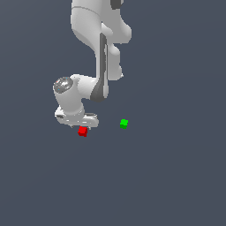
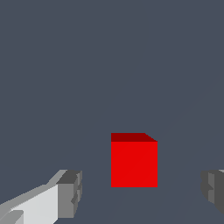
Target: Stack the red cube on top of the green cube.
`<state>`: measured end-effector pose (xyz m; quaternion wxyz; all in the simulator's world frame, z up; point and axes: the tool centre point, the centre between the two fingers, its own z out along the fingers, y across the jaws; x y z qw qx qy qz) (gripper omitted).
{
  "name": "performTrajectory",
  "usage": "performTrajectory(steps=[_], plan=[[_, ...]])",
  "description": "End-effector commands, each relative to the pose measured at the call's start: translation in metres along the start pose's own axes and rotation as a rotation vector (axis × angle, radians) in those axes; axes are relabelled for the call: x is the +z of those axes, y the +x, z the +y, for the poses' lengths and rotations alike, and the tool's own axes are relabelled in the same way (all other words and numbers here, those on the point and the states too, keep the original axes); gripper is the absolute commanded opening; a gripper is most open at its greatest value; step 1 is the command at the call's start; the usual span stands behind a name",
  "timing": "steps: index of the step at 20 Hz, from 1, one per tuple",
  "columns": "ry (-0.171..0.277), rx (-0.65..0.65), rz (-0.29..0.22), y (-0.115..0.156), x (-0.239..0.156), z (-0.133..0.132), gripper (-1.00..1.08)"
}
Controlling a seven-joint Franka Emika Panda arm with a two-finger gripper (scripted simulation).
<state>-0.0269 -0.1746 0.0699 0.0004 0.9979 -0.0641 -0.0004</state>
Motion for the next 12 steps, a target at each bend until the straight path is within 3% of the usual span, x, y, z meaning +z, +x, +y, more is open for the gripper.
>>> performTrajectory(steps=[1,12], plan=[[0.000,0.000,0.000,0.000,0.001,0.000,1.00],[0.001,-0.001,0.000,-0.001,0.044,0.000,1.00]])
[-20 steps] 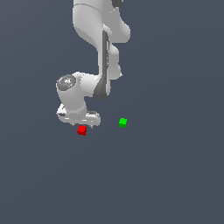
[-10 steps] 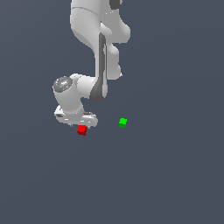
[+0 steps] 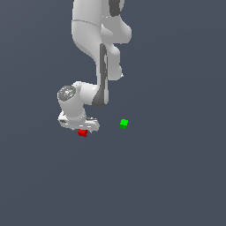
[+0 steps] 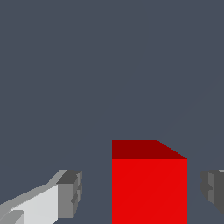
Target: Stack the red cube on top of the green cube.
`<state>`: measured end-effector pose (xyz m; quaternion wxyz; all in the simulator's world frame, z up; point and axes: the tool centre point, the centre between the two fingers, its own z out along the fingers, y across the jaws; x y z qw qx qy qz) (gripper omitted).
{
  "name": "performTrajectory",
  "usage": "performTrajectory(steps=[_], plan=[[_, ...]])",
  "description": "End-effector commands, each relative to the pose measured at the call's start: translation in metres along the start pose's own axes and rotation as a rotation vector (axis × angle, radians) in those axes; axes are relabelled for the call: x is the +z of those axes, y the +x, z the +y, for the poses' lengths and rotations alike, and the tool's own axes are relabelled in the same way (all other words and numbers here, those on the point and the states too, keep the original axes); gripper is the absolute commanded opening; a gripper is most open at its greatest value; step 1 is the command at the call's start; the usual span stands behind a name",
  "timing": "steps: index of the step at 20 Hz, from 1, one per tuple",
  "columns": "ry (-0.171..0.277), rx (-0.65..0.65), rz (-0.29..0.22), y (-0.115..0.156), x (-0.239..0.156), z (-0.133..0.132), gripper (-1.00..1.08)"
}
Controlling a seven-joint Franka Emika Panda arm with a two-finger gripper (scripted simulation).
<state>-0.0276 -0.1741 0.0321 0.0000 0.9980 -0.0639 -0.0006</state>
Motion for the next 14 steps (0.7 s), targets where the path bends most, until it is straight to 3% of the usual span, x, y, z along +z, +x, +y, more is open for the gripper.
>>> performTrajectory(steps=[1,5,6,14], plan=[[0.000,0.000,0.001,0.0004,0.0085,0.0000,1.00],[0.000,0.000,0.001,0.0014,0.0122,0.0000,1.00],[0.000,0.000,0.001,0.0014,0.0122,0.0000,-1.00],[0.000,0.000,0.001,0.0014,0.0122,0.0000,-1.00]])
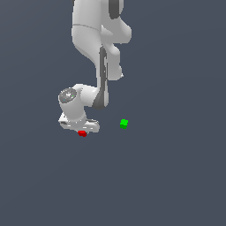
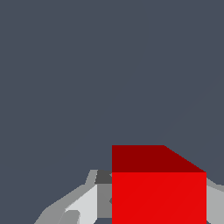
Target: Stack the red cube on top of the green cube.
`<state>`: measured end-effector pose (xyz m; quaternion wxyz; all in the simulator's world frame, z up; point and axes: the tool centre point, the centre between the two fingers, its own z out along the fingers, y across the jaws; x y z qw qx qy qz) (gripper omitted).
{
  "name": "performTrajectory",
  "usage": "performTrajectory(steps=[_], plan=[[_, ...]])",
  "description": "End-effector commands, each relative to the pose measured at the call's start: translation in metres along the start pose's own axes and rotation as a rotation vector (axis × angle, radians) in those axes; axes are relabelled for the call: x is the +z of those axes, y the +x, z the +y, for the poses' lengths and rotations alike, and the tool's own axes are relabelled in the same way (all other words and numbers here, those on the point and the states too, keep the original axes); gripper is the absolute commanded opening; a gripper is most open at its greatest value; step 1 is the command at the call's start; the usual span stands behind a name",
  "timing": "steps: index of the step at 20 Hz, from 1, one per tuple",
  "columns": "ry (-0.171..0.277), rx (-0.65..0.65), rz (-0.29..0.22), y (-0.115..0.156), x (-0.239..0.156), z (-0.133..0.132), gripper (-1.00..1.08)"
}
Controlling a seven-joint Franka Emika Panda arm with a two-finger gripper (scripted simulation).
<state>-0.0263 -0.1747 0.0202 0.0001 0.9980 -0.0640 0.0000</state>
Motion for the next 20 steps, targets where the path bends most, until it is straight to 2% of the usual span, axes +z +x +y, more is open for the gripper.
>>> performTrajectory(steps=[1,9,20], plan=[[0.000,-0.001,0.000,0.000,0.000,0.000,-1.00],[0.000,-0.001,0.000,0.000,-0.014,0.000,-1.00],[0.000,-0.001,0.000,-0.001,-0.083,-0.001,-1.00]])
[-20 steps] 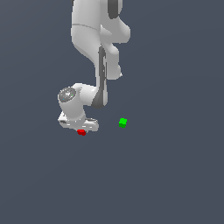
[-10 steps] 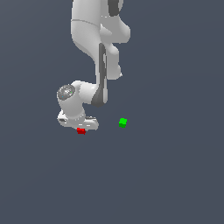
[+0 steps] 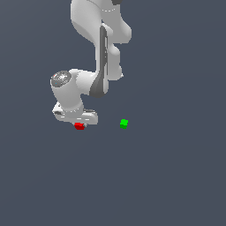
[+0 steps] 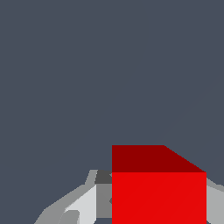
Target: Stack the red cube on top of the green cube.
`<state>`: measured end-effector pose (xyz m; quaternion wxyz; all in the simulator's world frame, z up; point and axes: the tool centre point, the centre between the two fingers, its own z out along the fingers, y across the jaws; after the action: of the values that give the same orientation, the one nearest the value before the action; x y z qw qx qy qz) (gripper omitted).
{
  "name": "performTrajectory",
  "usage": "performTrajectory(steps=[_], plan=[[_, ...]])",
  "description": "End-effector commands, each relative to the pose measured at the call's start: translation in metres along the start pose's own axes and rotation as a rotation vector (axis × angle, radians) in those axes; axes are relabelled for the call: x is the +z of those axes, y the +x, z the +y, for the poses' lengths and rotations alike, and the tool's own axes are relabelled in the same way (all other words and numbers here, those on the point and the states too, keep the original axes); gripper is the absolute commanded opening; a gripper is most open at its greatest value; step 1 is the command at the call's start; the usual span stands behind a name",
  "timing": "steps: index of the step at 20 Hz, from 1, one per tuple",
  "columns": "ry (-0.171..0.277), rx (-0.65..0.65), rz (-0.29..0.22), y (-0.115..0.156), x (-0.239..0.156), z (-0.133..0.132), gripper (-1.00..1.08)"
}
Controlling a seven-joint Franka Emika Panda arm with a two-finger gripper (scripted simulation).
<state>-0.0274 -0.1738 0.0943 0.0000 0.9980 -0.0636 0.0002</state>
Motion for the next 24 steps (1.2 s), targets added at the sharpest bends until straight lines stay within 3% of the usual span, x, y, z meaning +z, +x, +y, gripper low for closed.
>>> performTrajectory(steps=[1,14,18,24], plan=[[0.000,0.000,0.000,0.000,-0.013,0.000,-1.00],[0.000,0.000,0.001,-0.004,-0.021,-0.011,-1.00],[0.000,0.000,0.001,-0.012,-0.016,-0.032,-1.00],[0.000,-0.001,0.000,-0.032,-0.004,-0.084,-1.00]])
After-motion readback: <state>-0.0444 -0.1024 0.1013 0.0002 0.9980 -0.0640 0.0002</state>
